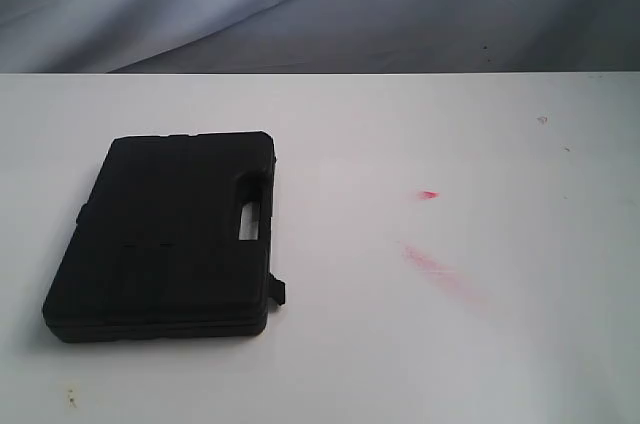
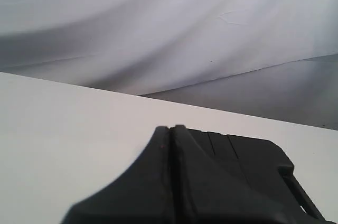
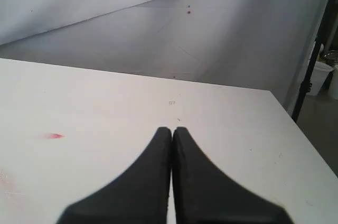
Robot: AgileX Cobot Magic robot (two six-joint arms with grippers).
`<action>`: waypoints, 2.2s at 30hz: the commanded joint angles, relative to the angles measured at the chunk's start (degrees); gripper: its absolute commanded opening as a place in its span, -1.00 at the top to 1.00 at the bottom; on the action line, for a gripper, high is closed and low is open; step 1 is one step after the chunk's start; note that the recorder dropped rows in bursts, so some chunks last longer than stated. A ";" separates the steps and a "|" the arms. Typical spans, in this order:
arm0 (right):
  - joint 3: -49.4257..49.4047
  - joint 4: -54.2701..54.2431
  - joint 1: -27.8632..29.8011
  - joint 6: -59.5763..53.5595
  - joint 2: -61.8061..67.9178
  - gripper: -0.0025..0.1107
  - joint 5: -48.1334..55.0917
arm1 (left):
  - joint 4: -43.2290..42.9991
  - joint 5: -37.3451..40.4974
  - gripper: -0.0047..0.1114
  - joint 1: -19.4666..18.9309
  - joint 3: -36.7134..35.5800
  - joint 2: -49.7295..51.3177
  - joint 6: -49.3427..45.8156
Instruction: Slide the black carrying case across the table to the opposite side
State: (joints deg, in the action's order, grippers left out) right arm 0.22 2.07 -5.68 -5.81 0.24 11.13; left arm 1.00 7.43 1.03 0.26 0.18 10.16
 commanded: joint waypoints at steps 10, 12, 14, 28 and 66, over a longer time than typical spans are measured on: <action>-0.22 -0.21 0.38 0.34 -0.24 0.96 0.02 | 0.30 0.10 0.92 0.25 -0.26 -0.18 0.34; -0.22 -0.21 0.38 0.34 -0.24 0.96 0.02 | 0.30 0.10 0.92 0.25 -0.26 -0.18 0.34; -0.22 -0.21 0.38 0.34 -0.24 0.96 0.02 | 0.30 0.10 0.92 0.25 -0.26 -0.18 0.34; -0.22 -0.21 0.38 0.34 -0.24 0.96 0.02 | 3.58 -1.64 0.92 0.25 -0.26 -0.18 0.34; -0.22 -0.21 0.38 0.34 -0.24 0.96 0.02 | -5.80 16.69 0.92 0.25 26.07 -0.18 -7.53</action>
State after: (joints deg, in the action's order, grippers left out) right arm 0.22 2.07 -5.68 -5.81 0.24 11.13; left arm -4.39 17.74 1.03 23.96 0.00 6.11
